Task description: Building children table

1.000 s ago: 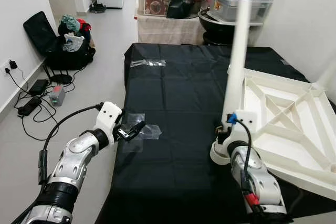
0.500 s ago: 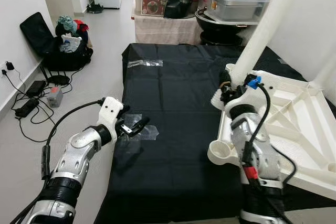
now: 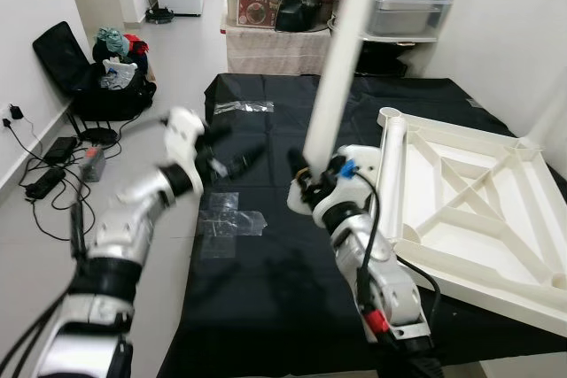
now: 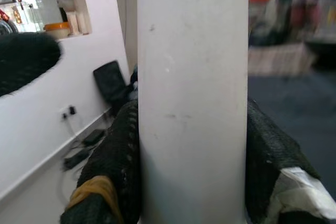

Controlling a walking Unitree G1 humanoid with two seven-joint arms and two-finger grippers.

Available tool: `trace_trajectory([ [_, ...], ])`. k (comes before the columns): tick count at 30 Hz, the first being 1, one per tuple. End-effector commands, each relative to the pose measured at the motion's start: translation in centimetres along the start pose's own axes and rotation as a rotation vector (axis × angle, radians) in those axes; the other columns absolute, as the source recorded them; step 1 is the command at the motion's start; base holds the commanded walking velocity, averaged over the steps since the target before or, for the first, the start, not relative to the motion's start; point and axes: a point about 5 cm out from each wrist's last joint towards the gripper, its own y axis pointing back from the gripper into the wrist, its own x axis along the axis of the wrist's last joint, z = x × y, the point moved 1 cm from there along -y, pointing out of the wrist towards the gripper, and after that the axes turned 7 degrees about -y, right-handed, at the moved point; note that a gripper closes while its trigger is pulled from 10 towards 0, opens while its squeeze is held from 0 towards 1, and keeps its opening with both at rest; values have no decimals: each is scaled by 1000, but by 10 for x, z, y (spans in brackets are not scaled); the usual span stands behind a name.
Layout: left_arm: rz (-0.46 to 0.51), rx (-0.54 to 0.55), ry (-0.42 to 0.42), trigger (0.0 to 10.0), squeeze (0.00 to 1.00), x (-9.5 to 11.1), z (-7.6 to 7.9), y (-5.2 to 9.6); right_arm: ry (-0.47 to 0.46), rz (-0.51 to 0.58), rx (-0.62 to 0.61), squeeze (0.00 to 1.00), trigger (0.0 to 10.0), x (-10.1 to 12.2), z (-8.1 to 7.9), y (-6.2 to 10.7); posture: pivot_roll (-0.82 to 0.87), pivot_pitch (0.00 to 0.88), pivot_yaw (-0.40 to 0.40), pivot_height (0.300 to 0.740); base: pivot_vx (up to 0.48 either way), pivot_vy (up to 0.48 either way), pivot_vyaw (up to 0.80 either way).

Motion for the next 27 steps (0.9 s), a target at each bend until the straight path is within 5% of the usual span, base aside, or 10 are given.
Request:
trace_trajectory([
  [1, 57, 10, 143, 10000, 0, 11, -8, -1, 193, 28, 82, 0, 0, -3, 4, 10, 58, 0, -61, 740, 0, 0, 0],
  [3, 79, 11, 174, 10000, 0, 16, -11, -1, 240, 28, 107, 0, 0, -4, 5, 12, 58, 0, -61, 740, 0, 0, 0],
  [7, 142, -115, 266, 10000, 0, 28, 1, 5, 339, -53, 87, 0, 0, -12, 35, 21, 50, 0, -52, 740, 0, 0, 0],
  [14, 190, -255, 326, 10000, 0, 39, 16, 12, 420, -107, 93, 0, 0, -19, 45, 20, 59, 0, -55, 740, 0, 0, 0],
  [27, 192, -86, 370, 10000, 0, 38, -7, 10, 592, -51, 374, 0, 0, -31, 17, 36, 58, 0, -55, 740, 0, 0, 0],
])
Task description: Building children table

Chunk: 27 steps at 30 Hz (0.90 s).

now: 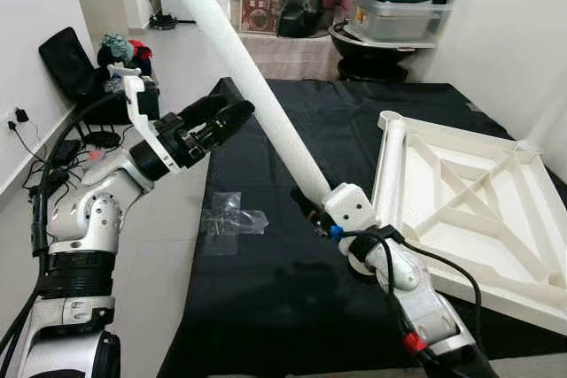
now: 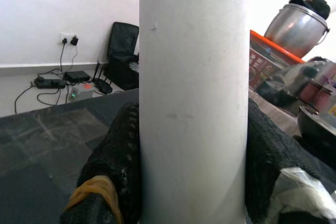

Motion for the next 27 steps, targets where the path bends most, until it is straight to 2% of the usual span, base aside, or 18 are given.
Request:
trace_trajectory([
  [1, 23, 24, 1, 10000, 0, 5, -3, -5, 68, 37, 105, 0, 0, 3, -13, 4, 54, 0, -53, 740, 0, 0, 0],
  [5, 27, 22, 6, 10000, 0, 4, -2, -7, 99, 24, 129, 0, 0, 0, -15, 5, 50, 0, -54, 740, 0, 0, 0],
  [6, 24, -24, 6, 10000, 0, 3, 6, -10, 102, 5, 121, 0, 0, -2, -14, 4, 48, 0, -53, 740, 0, 0, 0],
  [9, 21, -46, 5, 10000, 0, 2, 9, -12, 101, -4, 118, 0, 0, -3, -13, 3, 48, 0, -52, 740, 0, 0, 0],
  [10, -16, -90, -19, 10000, 0, -3, 16, -10, 39, -2, 69, 0, 0, -1, -7, -1, 48, 0, -53, 740, 0, 0, 0],
  [11, -16, -90, -19, 10000, 0, -3, 16, -10, 39, -2, 69, 0, 0, -1, -7, -1, 48, 0, -53, 740, 0, 0, 0],
  [13, -60, -69, -56, 10000, 0, -11, 14, -6, 21, 13, 39, 0, 0, 3, -1, -5, 49, 0, -53, 740, 0, 0, 0],
  [16, -100, 51, -96, 10000, 0, -19, -2, 3, -29, 34, -37, 0, 0, 8, 15, -8, 50, 0, -55, 740, 0, 0, 0],
  [18, -100, 51, -96, 10000, 0, -19, -2, 3, -29, 34, -37, 0, 0, 8, 15, -8, 50, 0, -55, 740, 0, 0, 0],
  [21, -110, 63, -102, 10000, 0, -22, -2, 8, -78, 29, -125, 0, 0, 8, 34, -9, 58, 0, -65, 740, 0, 0, 0],
  [24, -111, 53, -103, 10000, 0, -23, 1, 8, -85, 23, -150, 0, 0, 7, 41, -10, 57, 0, -66, 740, 0, 0, 0],
  [27, -109, 38, -102, 10000, 0, -23, 4, 6, -77, 16, -131, 0, 0, 6, 36, -11, 57, 0, -66, 740, 0, 0, 0],
])
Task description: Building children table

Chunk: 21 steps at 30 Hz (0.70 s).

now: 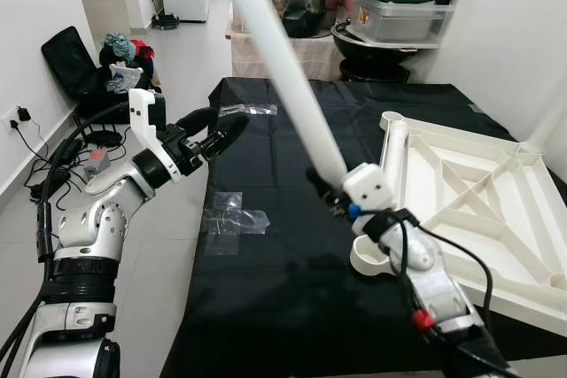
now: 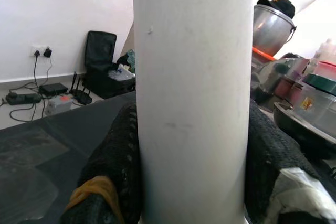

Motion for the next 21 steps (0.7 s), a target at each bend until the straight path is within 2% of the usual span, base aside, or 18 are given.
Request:
trace_trajectory([
  [1, 13, -47, 2, 10000, 0, 3, 8, -4, -3, -34, 46, 0, 0, -7, -12, 0, 57, 0, -66, 740, 0, 0, 0],
  [9, 24, -104, -1, 10000, 0, 5, 16, -9, 9, -77, 117, 0, 0, -14, -25, 0, 55, 0, -60, 740, 0, 0, 0],
  [10, 27, -137, 2, 10000, 0, 6, 20, -10, 10, -102, 141, 0, 0, -17, -29, 0, 56, 0, -62, 740, 0, 0, 0],
  [21, 15, -205, 16, 10000, 0, 3, 34, -11, -2, -129, 150, 0, 0, -20, -33, -3, 56, 0, -62, 740, 0, 0, 0],
])
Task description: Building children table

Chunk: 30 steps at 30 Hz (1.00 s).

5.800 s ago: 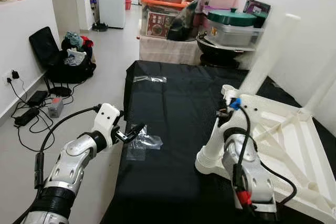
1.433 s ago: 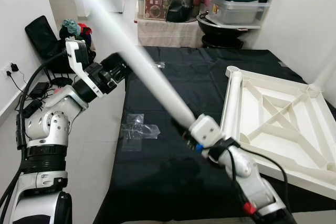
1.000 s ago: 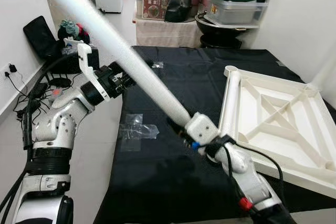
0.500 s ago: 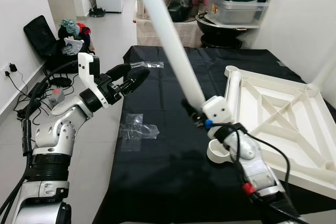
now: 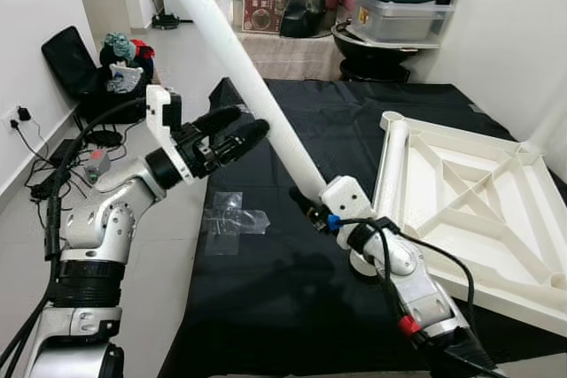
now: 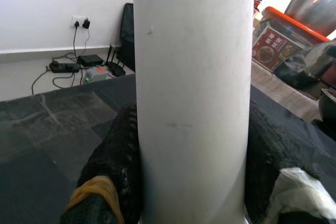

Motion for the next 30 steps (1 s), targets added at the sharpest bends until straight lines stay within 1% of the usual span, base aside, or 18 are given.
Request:
trace_trajectory([
  [1, -4, -36, 17, 10000, 0, -2, 6, -1, 3, -10, 17, 0, 0, -1, -3, -1, 58, 0, -62, 740, 0, 0, 0],
  [6, -4, -24, 10, 10000, 0, -1, 3, -3, 17, 6, 34, 0, 0, 2, -6, -2, 58, 0, -62, 740, 0, 0, 0],
  [10, 14, 5, -11, 10000, 0, 4, -2, -5, 50, 22, 80, 0, 0, 3, -13, 1, 58, 0, -62, 740, 0, 0, 0],
  [13, 52, 57, -5, 10000, 0, 12, -10, -8, 94, 16, 126, 0, 0, -1, -20, 4, 56, 0, -60, 740, 0, 0, 0],
  [17, 88, 73, -19, 10000, 0, 20, -13, -11, 110, 2, 134, 0, 0, -3, -21, 6, 54, 0, -58, 740, 0, 0, 0],
  [18, 92, 73, -21, 8784, 0, 21, -14, -11, 112, 0, 133, 0, 0, -3, -20, 6, 52, 0, -57, 740, 0, 0, 0],
  [20, 94, 68, -23, 8784, 0, 21, -13, -11, 114, 0, 130, 0, 0, -3, -19, 6, 52, 0, -55, 740, 0, 0, 0],
  [21, 100, 54, -19, 0, 0, 21, -12, -12, 115, 0, 128, 0, 0, -3, -18, 5, 51, 0, -55, 740, 0, 0, 0],
  [23, 114, 28, -19, 0, 0, 21, -8, -11, 117, -2, 126, 0, 0, -3, -18, 5, 52, 0, -57, 740, 0, 0, 0],
  [26, 113, 29, -21, 0, 0, 20, -7, -11, 120, -3, 126, 0, 0, -3, -17, 5, 52, 0, -57, 740, 0, 0, 0],
  [30, 112, 11, -13, 0, 0, 18, -4, -11, 128, -2, 107, 0, 0, -2, -13, 4, 54, 0, -58, 740, 0, 0, 0],
])
